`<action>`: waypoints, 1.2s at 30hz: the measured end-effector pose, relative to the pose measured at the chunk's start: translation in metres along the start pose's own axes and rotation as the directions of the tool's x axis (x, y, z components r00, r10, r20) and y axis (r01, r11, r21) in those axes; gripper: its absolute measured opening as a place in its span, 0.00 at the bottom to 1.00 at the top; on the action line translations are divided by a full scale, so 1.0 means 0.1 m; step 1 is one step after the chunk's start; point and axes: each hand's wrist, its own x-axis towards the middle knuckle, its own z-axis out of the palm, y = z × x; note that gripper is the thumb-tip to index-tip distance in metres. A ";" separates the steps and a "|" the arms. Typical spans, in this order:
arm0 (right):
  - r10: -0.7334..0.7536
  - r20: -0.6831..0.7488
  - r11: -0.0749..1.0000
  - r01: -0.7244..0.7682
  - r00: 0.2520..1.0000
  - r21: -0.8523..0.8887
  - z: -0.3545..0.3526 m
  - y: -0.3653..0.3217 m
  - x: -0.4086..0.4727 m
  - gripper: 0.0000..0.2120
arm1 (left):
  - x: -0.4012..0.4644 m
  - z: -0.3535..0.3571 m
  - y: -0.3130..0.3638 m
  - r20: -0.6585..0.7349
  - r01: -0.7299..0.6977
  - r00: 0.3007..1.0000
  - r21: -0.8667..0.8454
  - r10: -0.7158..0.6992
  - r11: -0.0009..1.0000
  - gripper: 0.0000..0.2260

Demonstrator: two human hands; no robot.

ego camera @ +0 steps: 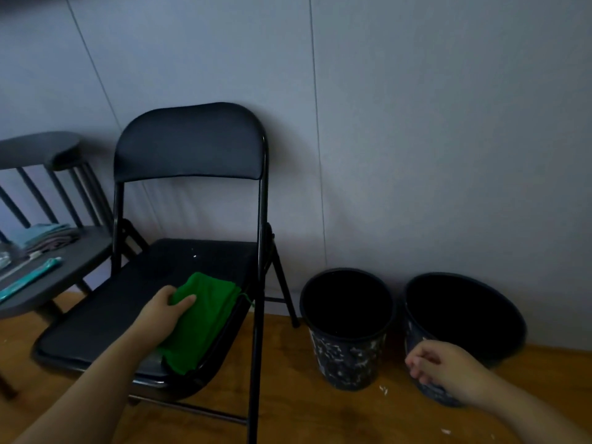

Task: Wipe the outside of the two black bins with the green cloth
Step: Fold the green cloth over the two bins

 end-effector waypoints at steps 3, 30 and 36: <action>-0.003 0.025 1.000 0.003 1.000 -0.011 -0.01 0.04 -0.01 0.08 | -0.15 0.11 0.11 0.005 -0.010 1.000 -0.145 0.011 0.989 0.10; -0.174 -0.114 0.793 0.208 0.978 0.573 -0.65 -0.25 -0.28 0.20 | -0.96 2.12 1.67 0.777 -0.279 0.489 -0.292 0.397 0.915 0.11; -0.191 -0.290 0.861 0.302 0.938 0.409 -0.61 -0.12 -0.20 0.21 | -0.83 2.15 1.52 0.758 -0.459 0.546 -0.085 0.356 0.884 0.12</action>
